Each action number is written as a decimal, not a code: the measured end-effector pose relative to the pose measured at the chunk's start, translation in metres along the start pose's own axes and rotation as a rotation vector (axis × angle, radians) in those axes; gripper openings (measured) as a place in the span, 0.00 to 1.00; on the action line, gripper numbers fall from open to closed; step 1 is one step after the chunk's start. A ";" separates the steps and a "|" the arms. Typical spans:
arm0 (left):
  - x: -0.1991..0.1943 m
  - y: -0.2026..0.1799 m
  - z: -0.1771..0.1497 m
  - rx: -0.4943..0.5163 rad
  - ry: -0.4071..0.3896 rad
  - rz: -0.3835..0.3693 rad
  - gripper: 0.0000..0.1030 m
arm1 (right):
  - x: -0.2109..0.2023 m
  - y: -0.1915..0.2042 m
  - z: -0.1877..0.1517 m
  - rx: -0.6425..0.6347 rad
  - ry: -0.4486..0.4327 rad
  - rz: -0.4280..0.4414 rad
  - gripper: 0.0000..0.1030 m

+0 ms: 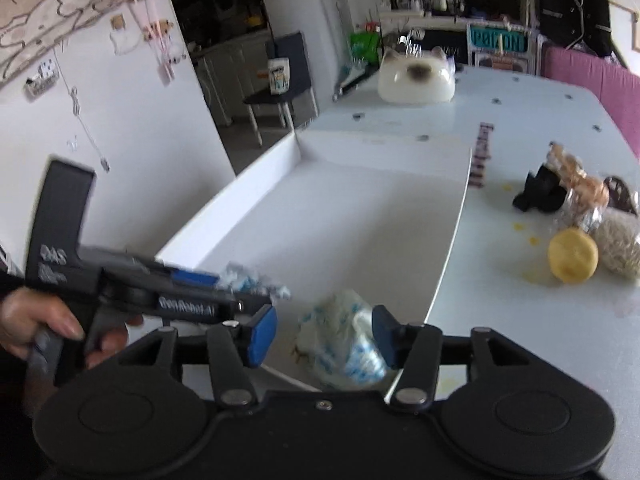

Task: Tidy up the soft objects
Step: 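Carry the sachet in left tool while right tool carries the pouch to the white tray, then lower and release the sachet with left tool while right tool releases the pouch in the tray, then move left tool to the tan knotted bag while right tool approaches the clear cord bag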

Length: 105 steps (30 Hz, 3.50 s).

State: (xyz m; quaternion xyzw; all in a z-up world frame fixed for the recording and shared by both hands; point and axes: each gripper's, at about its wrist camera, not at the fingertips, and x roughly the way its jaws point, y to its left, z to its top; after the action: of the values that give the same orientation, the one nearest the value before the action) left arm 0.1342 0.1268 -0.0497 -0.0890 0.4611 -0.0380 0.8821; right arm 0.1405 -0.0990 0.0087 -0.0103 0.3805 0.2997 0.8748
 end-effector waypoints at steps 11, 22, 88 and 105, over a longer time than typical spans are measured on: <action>0.005 -0.007 -0.002 -0.007 0.016 -0.032 0.65 | 0.045 -0.006 -0.008 0.032 0.120 -0.041 0.18; 0.002 -0.012 -0.004 -0.012 0.021 0.015 0.87 | 0.051 -0.019 -0.015 0.063 0.102 -0.012 0.23; -0.090 -0.050 -0.008 0.079 -0.220 0.058 1.00 | -0.070 -0.051 -0.024 0.112 -0.153 -0.286 1.00; -0.071 -0.112 0.035 0.146 -0.288 -0.021 1.00 | -0.096 -0.101 -0.013 0.018 -0.190 -0.395 1.00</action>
State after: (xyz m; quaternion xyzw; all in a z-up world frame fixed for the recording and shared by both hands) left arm 0.1236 0.0314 0.0490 -0.0339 0.3247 -0.0678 0.9428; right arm 0.1346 -0.2345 0.0424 -0.0485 0.2897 0.1184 0.9485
